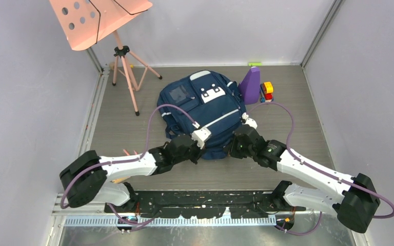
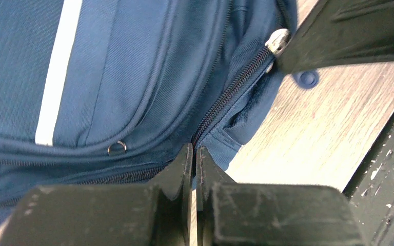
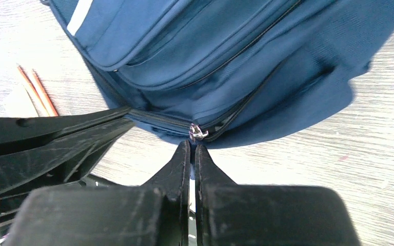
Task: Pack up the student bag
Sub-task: Zip the student bag at the center of the board.
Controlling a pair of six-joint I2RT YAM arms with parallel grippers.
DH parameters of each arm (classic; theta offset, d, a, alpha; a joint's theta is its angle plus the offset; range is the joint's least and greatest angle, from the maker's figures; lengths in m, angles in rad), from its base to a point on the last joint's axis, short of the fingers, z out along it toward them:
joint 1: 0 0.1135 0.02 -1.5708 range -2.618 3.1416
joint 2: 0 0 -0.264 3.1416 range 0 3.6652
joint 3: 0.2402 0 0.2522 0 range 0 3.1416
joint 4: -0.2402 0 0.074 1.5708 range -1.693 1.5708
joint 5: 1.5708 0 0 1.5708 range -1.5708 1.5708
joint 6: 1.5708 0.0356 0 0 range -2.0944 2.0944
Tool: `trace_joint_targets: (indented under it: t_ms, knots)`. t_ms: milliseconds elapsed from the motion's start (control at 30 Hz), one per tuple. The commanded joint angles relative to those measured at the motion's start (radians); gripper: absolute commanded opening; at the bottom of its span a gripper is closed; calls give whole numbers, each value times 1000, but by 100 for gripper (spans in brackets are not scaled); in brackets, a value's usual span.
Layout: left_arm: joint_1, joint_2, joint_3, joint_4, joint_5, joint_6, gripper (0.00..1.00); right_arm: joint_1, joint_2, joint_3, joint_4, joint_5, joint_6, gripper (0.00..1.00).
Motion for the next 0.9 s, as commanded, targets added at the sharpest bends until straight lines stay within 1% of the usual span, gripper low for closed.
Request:
trace_joint_targets:
  t_ms: [0,100,300,500,567,600,633,667,767,800,867]
  knots:
    - [25,-109,-63,-224,-245,-147,0,-61,-13,16,-126,62,-66,0]
    - [25,-175,-83,-306,-316,-216,0,-87,-1,12,-125,65,-80,1]
    - [26,-289,-113,-433,-454,-307,0,-124,24,-21,-100,65,-92,0]
    - [25,-335,-105,-497,-483,-343,0,-127,11,-34,-87,59,-96,0]
    - [25,-346,-90,-516,-466,-330,0,-127,3,-35,-79,45,-117,0]
    - [25,-354,-81,-522,-448,-317,0,-127,1,-34,-61,12,-129,1]
    - [25,-364,-72,-519,-411,-289,2,-127,-2,-33,-52,-6,-152,0]
    - [25,-374,-63,-511,-370,-255,9,-127,-1,-28,-36,-41,-160,0]
    - [25,-402,-29,-466,-253,-165,43,-127,3,-14,-20,-83,-193,1]
    - [25,-407,-17,-445,-213,-141,51,-127,3,-13,-19,-92,-198,0]
    - [25,-408,4,-382,-133,-94,62,-126,1,-12,-19,-98,-206,0]
